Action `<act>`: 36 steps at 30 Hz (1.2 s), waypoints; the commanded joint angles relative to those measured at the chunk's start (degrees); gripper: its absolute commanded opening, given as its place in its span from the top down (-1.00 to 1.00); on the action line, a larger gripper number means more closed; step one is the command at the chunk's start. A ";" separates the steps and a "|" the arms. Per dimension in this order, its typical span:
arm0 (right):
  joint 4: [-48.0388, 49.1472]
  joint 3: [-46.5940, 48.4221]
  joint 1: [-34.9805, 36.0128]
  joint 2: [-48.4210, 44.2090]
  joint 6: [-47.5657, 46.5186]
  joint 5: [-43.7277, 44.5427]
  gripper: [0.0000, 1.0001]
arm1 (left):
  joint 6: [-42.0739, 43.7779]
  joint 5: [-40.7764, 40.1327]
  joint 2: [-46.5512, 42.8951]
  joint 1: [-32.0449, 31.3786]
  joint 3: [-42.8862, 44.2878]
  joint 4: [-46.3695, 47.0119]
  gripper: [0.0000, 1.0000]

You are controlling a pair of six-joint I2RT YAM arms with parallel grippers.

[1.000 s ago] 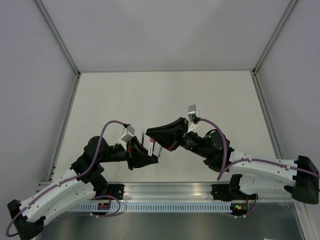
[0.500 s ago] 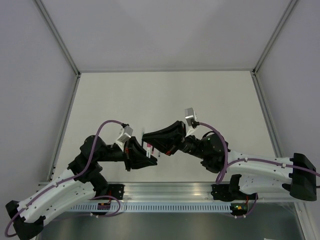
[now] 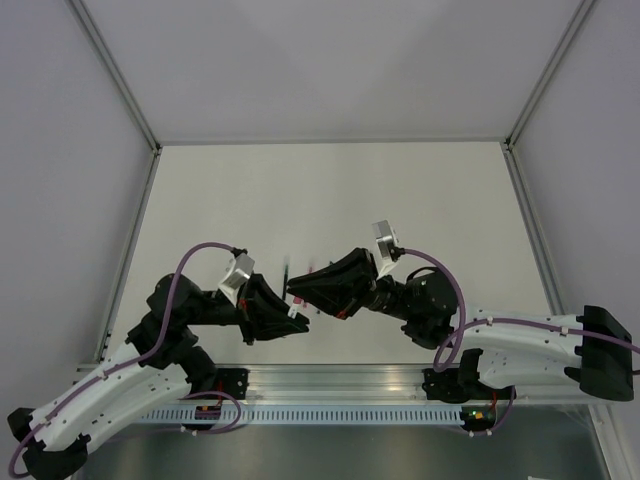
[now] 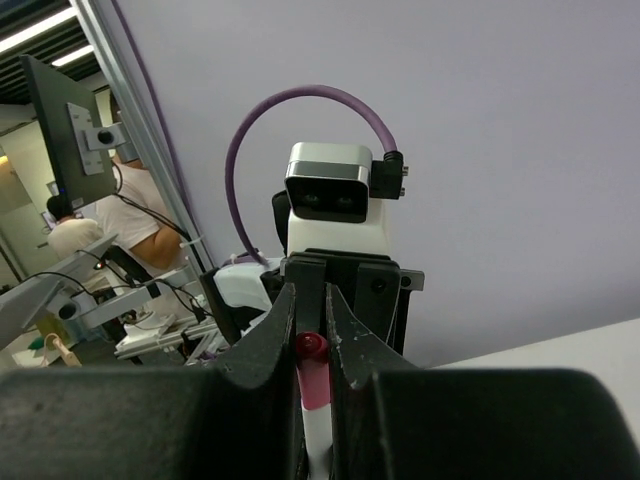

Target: Insert the pens into the pen caps

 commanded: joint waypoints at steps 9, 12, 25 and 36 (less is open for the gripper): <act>-4.27 -7.03 4.73 9.09 5.99 -16.42 1.00 | -3.14 -8.73 0.93 1.27 6.74 21.49 0.95; -0.76 -7.12 4.82 10.85 5.81 -16.42 1.00 | -3.41 -8.64 1.02 1.27 6.65 21.94 0.95; -20.52 -7.38 7.63 2.07 -6.66 6.04 1.00 | 0.81 -17.78 -0.65 1.27 8.41 9.90 0.95; -21.58 -6.59 8.69 0.49 -8.34 11.09 0.12 | 1.25 -15.76 1.37 1.27 6.31 11.39 0.95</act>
